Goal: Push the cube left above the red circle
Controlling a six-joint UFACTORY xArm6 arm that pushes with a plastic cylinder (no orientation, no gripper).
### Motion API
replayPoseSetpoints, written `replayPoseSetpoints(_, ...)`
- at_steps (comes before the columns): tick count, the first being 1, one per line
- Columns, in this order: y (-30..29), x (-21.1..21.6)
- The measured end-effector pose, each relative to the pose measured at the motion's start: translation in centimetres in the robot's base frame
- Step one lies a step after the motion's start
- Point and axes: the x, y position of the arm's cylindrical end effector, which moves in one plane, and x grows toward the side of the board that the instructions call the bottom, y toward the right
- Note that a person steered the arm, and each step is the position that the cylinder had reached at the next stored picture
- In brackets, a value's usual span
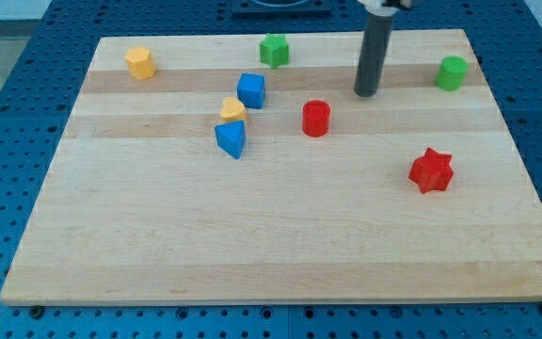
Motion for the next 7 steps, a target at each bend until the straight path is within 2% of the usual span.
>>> replayPoseSetpoints(3,-11.7,0.2)
replayPoseSetpoints(5,-20.0,2.3)
replayPoseSetpoints(7,-25.1,5.1)
